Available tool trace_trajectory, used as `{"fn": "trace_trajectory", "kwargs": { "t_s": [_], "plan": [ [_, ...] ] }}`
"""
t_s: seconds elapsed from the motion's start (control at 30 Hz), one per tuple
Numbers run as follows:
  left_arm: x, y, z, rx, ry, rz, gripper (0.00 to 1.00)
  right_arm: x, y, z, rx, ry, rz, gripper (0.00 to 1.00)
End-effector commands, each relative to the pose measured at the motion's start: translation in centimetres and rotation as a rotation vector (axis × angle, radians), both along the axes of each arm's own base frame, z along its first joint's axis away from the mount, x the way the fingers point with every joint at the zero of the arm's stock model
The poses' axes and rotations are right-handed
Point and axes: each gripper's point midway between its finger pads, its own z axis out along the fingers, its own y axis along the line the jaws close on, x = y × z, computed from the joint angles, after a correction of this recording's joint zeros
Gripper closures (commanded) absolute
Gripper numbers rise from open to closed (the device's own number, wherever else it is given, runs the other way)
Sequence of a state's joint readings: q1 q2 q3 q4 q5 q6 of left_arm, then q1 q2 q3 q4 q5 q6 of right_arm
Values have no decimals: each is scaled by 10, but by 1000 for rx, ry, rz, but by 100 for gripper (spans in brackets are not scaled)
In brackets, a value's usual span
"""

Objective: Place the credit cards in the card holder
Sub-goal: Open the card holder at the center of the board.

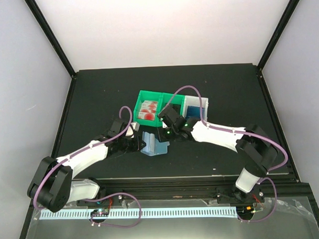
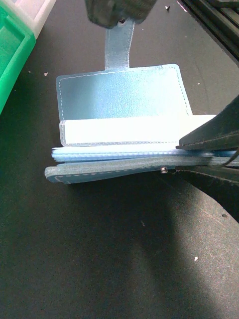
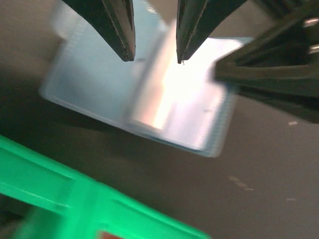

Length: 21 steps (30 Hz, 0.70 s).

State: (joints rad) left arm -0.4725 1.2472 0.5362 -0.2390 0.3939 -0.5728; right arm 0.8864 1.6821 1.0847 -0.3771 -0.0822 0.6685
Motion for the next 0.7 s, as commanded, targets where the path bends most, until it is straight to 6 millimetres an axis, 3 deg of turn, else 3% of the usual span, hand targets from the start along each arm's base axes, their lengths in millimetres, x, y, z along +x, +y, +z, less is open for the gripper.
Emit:
{"fn": "trace_trajectory", "kwargs": {
  "t_s": [0.0,0.17,0.4,0.47,0.67],
  "plan": [
    [8,-6,17,-32,-34,-6,98,-13,47,26,219,31,164,76],
    [6,-7,18,-39,-35,-11,99,-8,60,14,221,78,166,82],
    [5,-8,18,-42,-34,-24,98,-4,72,-17,198,145,158,84],
    [5,-7,17,-39,-33,-23,98,-2,67,-28,158,155,128,84],
    [5,-2,16,-19,-42,0,98,12,23,-52,-65,102,-16,80]
  ]
}}
